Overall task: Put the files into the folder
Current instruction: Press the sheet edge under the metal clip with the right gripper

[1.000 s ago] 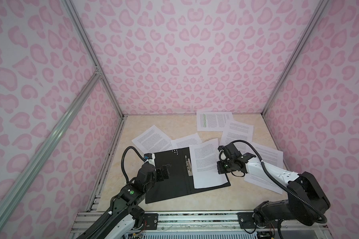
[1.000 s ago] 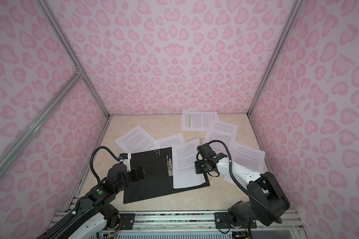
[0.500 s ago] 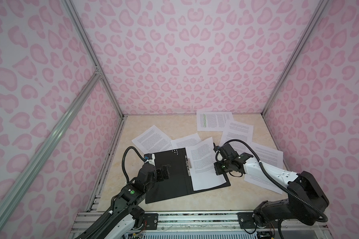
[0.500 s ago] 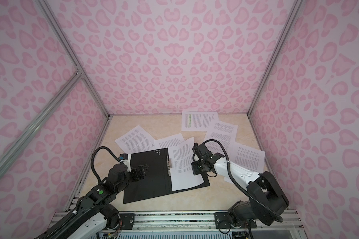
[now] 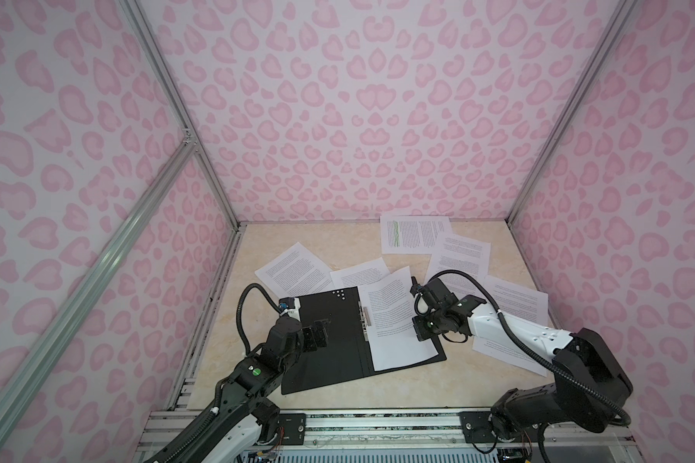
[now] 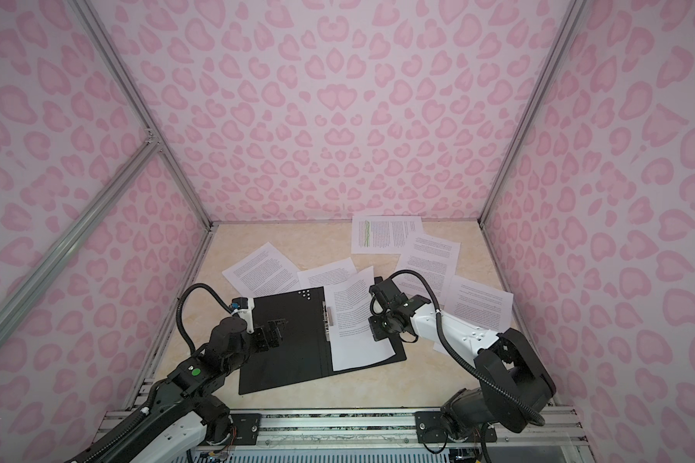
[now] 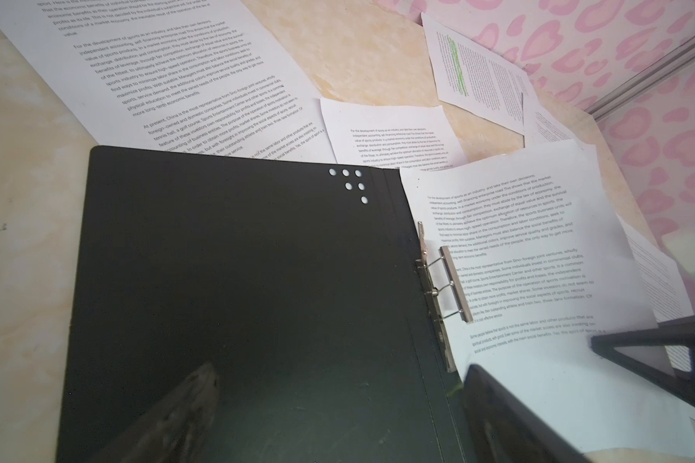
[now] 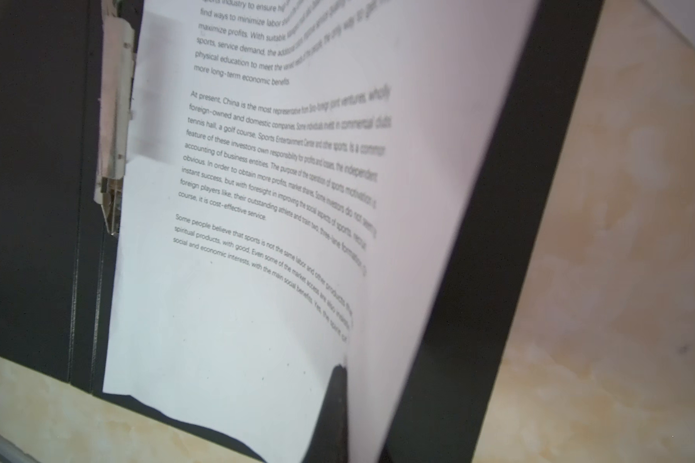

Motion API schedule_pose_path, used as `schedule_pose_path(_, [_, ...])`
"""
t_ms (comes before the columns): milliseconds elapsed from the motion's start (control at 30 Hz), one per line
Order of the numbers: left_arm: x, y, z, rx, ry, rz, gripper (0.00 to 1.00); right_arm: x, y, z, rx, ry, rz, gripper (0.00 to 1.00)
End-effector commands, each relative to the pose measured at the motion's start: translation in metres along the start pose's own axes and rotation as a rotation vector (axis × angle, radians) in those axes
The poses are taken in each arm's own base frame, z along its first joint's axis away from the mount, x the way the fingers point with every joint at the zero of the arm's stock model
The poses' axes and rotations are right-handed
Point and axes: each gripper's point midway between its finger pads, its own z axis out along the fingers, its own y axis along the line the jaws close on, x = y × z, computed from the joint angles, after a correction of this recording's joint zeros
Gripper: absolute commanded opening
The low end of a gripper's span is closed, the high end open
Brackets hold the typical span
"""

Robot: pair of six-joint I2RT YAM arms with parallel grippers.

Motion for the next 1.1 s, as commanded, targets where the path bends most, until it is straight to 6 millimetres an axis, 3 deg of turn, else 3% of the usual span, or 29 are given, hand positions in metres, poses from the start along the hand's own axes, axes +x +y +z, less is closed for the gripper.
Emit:
schedule_pose_path(0, [-0.004,0.0,0.001,-0.003,-0.017,0.004,0.97,0.0,-0.003,0.001,0.024,0.007,-0.023,0.0])
schedule_pose_path(600, [-0.003,0.0,0.001,-0.004,-0.015,0.004,0.97,-0.003,-0.003,0.004,0.033,0.025,-0.045,0.01])
schedule_pose_path(933, [-0.003,0.0,0.001,-0.004,-0.014,0.005,0.97,-0.007,-0.014,0.013,0.103,0.048,-0.044,0.36])
schedule_pose_path(1067, [-0.003,0.0,0.001,-0.005,-0.013,0.005,0.97,-0.011,-0.021,0.014,0.147,0.049,-0.039,0.57])
